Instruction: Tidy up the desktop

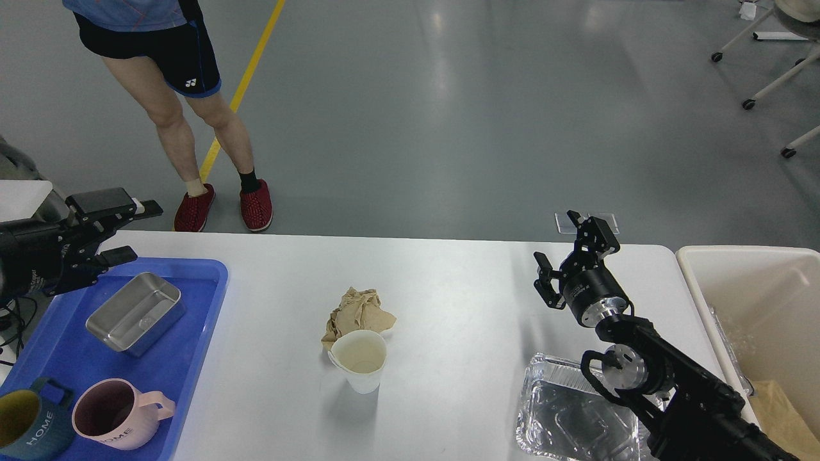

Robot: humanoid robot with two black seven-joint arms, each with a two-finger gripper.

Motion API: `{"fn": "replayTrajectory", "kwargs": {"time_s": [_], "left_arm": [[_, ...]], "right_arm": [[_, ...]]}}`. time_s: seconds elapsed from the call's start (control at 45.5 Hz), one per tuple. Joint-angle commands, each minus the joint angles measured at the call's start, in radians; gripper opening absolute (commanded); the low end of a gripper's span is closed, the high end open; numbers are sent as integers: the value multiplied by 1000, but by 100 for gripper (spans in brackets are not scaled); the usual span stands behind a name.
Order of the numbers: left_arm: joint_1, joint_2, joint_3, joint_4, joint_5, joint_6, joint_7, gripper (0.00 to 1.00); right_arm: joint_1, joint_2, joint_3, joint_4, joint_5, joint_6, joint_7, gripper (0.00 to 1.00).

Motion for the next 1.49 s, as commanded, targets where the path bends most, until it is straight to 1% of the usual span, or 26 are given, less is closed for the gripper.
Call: {"fn": "replayTrajectory", "kwargs": {"time_s": [0.0,0.132,0.22,0.374,0.484,0.593,0.725,0.857,0.945,1.077,1.143,1.385,1.473], "left_arm": [[-2,-15,0,5,0,20,5,93],[-2,-72,0,17,0,48,5,93],[-2,-133,-14,44,-2,92,4,93],[-4,-342,-66,170,-6,197,-9,93],[2,-495,-132,296,-43,229,-12,93],[4,-619,-193,425,-84,229,-16,94],[10,-739,-291,557,-106,228,-19,95],[19,-831,-397,649,-107,221,-19,96],[41,-879,-481,698,-107,217,-33,96],[70,-939,-578,730,-107,214,-50,97],[83,-963,-604,733,-112,192,-50,97],[113,-988,-614,767,-204,85,-47,97],[131,-986,-615,769,-221,71,-51,97]], "right_arm": [[0,0,0,0,0,0,0,100],[0,0,0,0,0,0,0,100],[1,0,0,0,0,0,0,100],[0,0,0,0,0,0,0,100],[-2,0,0,1,0,-2,0,100],[-3,0,0,1,0,-2,0,100],[-2,0,0,1,0,0,0,100],[1,0,0,0,0,-2,0,100],[1,1,0,0,0,-3,0,100],[0,0,0,-2,0,-3,0,100],[-2,0,0,-2,0,-3,0,100],[-2,0,0,-2,0,-3,0,100],[0,0,0,-2,-2,-3,0,100]]}}
